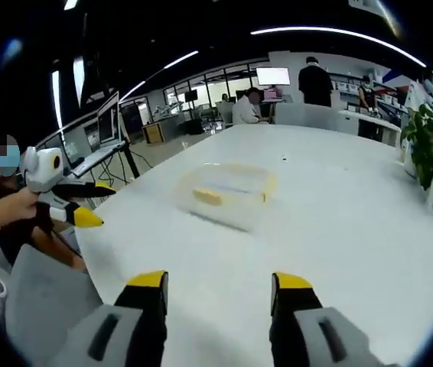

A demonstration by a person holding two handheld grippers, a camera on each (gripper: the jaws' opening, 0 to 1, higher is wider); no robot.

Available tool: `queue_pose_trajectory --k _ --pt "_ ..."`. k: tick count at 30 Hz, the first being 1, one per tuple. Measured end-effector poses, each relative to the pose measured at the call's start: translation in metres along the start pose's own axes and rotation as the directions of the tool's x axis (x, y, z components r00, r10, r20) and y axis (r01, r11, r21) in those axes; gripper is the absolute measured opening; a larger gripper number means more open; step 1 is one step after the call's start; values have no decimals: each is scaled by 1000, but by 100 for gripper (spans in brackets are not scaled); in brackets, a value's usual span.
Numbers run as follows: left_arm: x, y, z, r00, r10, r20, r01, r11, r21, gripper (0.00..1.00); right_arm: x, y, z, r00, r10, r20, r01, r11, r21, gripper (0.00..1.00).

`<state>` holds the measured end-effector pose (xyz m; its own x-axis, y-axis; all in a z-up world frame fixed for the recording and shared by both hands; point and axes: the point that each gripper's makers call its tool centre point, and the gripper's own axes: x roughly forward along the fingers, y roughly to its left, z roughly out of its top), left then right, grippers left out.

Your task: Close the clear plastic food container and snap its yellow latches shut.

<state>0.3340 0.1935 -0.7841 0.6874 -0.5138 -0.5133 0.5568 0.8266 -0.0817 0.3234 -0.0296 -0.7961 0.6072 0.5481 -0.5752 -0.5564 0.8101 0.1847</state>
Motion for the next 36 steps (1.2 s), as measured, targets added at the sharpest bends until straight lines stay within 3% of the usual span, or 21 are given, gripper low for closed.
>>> queue_pose_trajectory --k 5,10,12,36 --pt "0 -4 -1 1000 -12 12 12 1000 -29 79 -3 1 3 1000 -5 16 5 1000 10 54" --pt "2 -6 0 999 -20 29 22 998 -53 91 -6 1 9 999 -9 46 9 1000 4 66" --pt "3 -7 -1 999 -22 30 23 998 -56 90 -6 2 10 998 -9 54 9 1000 8 70" --pt "-4 -4 -14 1000 -5 0 5 998 -67 87 -1 12 4 999 22 31 -22 1000 14 69"
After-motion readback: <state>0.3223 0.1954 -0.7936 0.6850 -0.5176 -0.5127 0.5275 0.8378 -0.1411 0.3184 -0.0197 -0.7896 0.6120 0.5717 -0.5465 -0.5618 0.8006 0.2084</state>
